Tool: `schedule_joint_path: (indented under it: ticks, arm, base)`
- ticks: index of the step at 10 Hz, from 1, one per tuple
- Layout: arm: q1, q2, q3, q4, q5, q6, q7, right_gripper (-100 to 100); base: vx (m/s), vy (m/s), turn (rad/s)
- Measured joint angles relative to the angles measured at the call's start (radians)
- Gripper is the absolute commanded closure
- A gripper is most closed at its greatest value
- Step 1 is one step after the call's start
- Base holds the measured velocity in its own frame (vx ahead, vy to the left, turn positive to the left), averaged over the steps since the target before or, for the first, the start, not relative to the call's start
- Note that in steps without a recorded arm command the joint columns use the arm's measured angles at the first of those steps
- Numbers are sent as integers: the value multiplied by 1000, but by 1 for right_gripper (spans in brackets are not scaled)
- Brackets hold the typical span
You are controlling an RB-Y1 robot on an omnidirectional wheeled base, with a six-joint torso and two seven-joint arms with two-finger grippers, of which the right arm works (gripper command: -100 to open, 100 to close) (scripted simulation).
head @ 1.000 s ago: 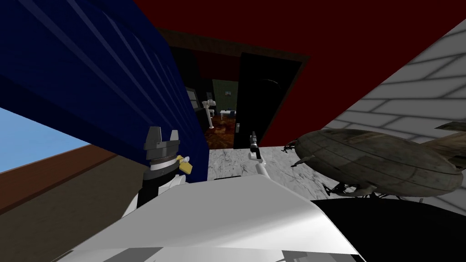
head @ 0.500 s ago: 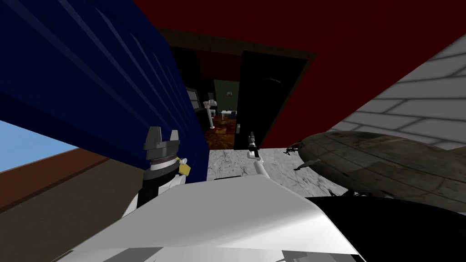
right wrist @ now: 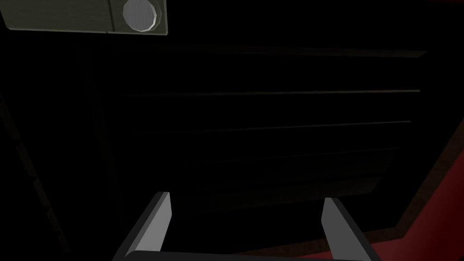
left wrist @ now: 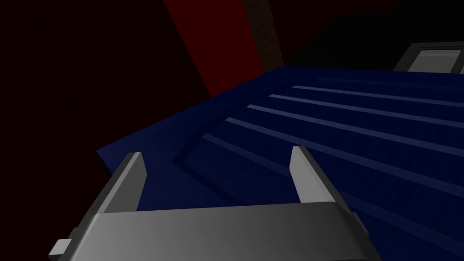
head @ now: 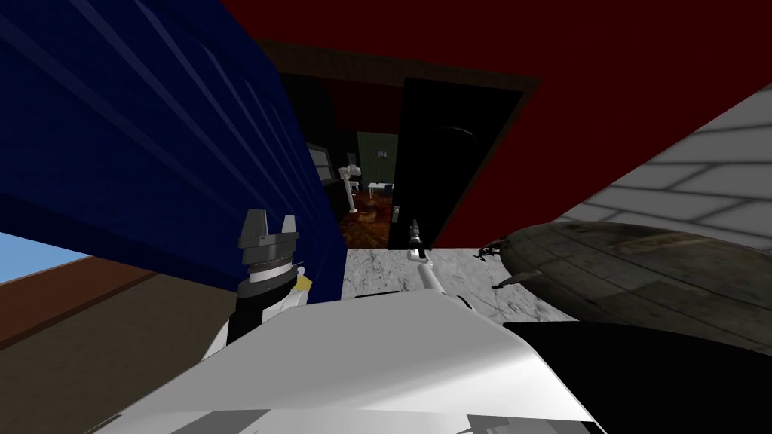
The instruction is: Pull the door open
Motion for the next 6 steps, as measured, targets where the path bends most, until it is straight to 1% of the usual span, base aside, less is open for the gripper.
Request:
schedule_joint_path:
  ticks: [2,4,5,6]
  arm:
    - [-31,2,-6,48,-6,4,6,-100]
    - [-58,6,-10,97,-10,1,13,-100]
    - [-83,5,-13,136,-14,-4,15,-100]
    - [-99,7,-17,158,-17,0,19,-100]
  base:
    - [59,-45,44]
    - [69,-28,54]
    - [81,-50,64]
    - [56,-41,29]
